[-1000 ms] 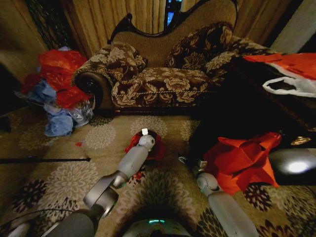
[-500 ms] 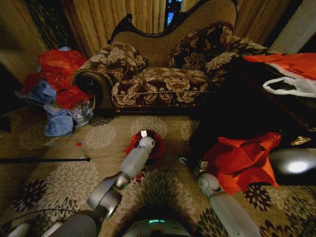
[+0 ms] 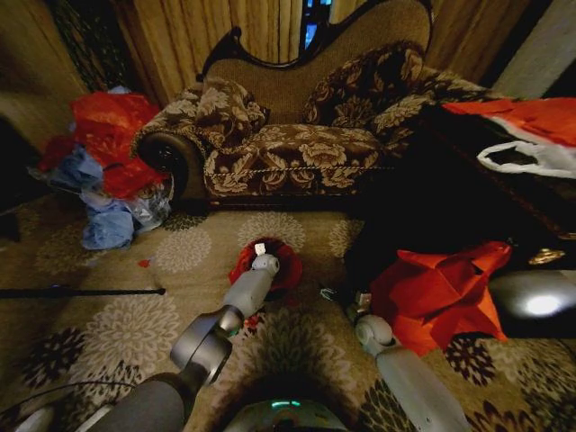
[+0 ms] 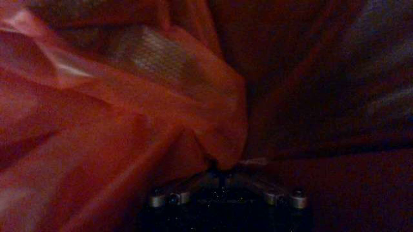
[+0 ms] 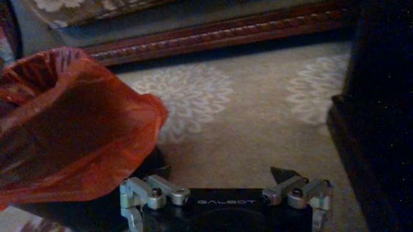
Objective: Place a garbage bag over the trash bin.
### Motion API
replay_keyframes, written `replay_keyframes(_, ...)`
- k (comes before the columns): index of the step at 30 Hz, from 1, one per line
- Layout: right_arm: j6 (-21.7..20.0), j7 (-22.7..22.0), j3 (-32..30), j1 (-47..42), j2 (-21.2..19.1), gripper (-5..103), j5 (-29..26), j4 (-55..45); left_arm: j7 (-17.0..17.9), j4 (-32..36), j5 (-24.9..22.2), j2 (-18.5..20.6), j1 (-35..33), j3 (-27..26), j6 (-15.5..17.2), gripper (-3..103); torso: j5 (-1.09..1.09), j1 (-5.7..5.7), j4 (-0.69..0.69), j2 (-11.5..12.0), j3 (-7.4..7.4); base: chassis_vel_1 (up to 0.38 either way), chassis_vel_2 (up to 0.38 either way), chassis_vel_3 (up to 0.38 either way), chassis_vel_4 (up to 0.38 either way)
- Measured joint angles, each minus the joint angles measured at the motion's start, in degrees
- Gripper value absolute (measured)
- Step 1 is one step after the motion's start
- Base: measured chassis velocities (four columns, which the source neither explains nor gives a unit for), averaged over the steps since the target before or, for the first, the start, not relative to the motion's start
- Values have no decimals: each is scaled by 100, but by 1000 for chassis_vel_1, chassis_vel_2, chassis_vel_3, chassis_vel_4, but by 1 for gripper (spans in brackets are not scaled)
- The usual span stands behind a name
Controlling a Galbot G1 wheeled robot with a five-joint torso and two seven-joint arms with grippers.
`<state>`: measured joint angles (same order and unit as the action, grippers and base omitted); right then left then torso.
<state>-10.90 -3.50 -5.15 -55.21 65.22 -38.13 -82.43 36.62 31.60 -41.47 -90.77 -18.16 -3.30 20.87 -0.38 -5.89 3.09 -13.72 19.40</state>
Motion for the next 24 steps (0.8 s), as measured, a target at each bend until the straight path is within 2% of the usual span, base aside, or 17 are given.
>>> replay_keyframes(6, -7, -4, 55, 21, 1, 100, 0, -44, -97, -60, 10, -47, -49, -1, 12, 0, -3, 0, 4, 0, -1, 0, 0, 0, 0)
replay_keyframes(14, -62, -78, 223, 247, 60, 100, -38, -107, -275, -5, 84, 79, -48, 51, 319, 0, -3, 0, 3, 1, -1, 0, 0, 0, 0)
replay_keyframes(17, -79, -111, 288, 272, 101, 100, -42, -181, -784, 228, 459, 311, -93, 213, 802, 0, -3, 0, 3, 1, -1, 0, 0, 0, 0)
replay_keyframes(19, -81, -113, 293, 271, 104, 100, -42, -190, -865, 263, 524, 346, -105, 257, 831, 0, -3, 0, 3, 1, -1, 0, 0, 0, 0)
replay_keyframes(22, -82, -125, 311, 257, 127, 100, -28, -208, -1336, 477, 1044, 525, -180, 397, 811, 0, -2, 0, 1, 2, 0, 0, 0, 0, 0)
replay_keyframes(24, -83, -129, 314, 248, 133, 100, -22, -216, -1410, 579, 1157, 537, -201, 405, 768, 0, -3, 0, 1, 2, -1, 0, 0, 0, 0)
